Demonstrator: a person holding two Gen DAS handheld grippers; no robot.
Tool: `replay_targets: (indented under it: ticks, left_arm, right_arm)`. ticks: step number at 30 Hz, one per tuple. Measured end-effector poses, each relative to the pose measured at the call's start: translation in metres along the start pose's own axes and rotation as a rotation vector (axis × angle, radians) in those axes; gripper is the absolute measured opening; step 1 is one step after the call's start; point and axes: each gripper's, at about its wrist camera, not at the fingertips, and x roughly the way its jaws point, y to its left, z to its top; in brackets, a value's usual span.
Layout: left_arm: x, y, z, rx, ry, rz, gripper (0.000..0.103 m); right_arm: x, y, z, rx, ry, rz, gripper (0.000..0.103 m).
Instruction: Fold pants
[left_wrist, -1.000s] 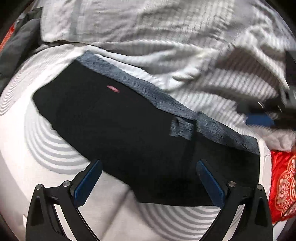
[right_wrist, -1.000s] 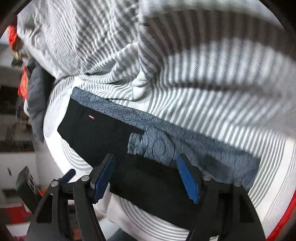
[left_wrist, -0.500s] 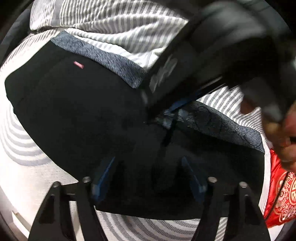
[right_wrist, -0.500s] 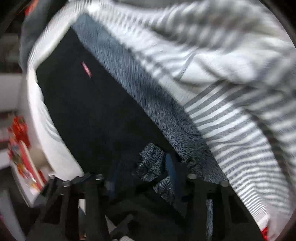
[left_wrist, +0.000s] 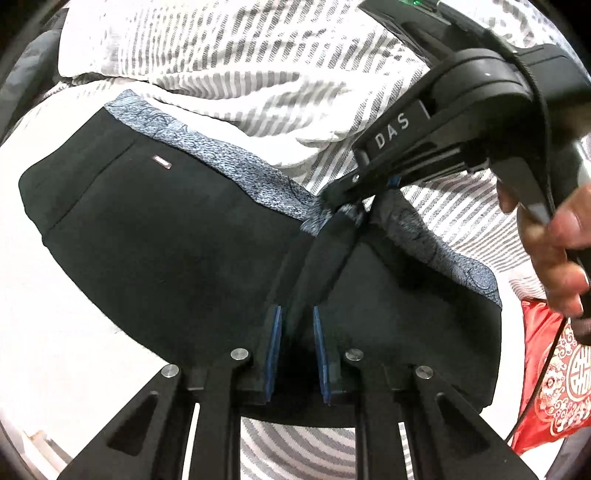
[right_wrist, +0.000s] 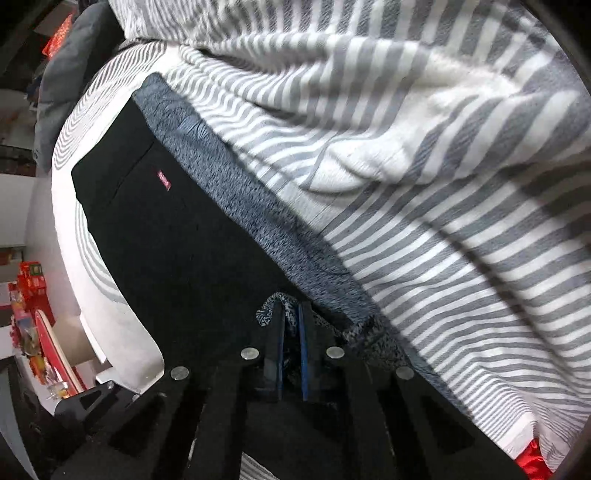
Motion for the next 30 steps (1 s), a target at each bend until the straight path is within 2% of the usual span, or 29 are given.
replay_targets:
  ticks: [6,8,9,11,12,13,15,18,22,26,27,29,30]
  left_arm:
    - [0.02,0.013,-0.013,-0.003,0.043,0.027,0.019]
    - [0.021,0.019,-0.016,-0.006,0.056,0.037,0.02]
    - [0.019,0.023,-0.017,-0.016,0.055,0.048,0.02]
    - [0.014,0.029,-0.017,-0.022,0.06,0.057,0.02]
    - [0.013,0.032,-0.016,-0.021,0.066,0.065,0.02]
    - [0.011,0.036,-0.015,-0.02,0.072,0.073,0.02]
    - [0.008,0.044,-0.013,-0.019,0.072,0.092,0.02]
    - [0.007,0.057,-0.011,-0.025,0.082,0.118,0.02]
    - [0.01,0.067,-0.014,-0.019,0.096,0.151,0.02]
    - [0.008,0.073,-0.021,-0.005,0.108,0.163,0.02]
    - [0.008,0.074,-0.022,-0.005,0.11,0.166,0.02]
    - [0.008,0.078,-0.024,-0.003,0.113,0.171,0.02]
    - [0.008,0.08,-0.025,-0.007,0.113,0.174,0.02]
  right_arm:
    - [0.036,-0.008,0.004,0.001,0.031,-0.057,0.007]
    - [0.053,-0.009,0.003,0.013,0.037,-0.051,0.011]
    - [0.051,-0.01,0.003,0.026,0.02,-0.044,0.016]
    - [0.033,-0.013,-0.002,0.062,-0.026,0.018,0.037]
    - [0.02,-0.013,-0.007,0.062,-0.061,0.031,0.058]
    - [0.005,-0.01,-0.013,0.046,-0.1,0.025,0.066]
    - [-0.022,-0.003,-0.036,0.003,-0.164,-0.011,0.066]
    - [-0.032,0.007,-0.073,-0.026,-0.205,-0.049,0.066]
    - [-0.013,0.02,-0.101,-0.073,-0.215,-0.124,0.06]
    - [0.023,0.028,-0.111,-0.099,-0.198,-0.226,0.051]
    - [0.027,0.026,-0.112,-0.084,-0.201,-0.233,0.047]
    - [0.025,0.02,-0.112,-0.036,-0.219,-0.191,0.037]
    - [0.021,0.02,-0.111,-0.025,-0.222,-0.16,0.014]
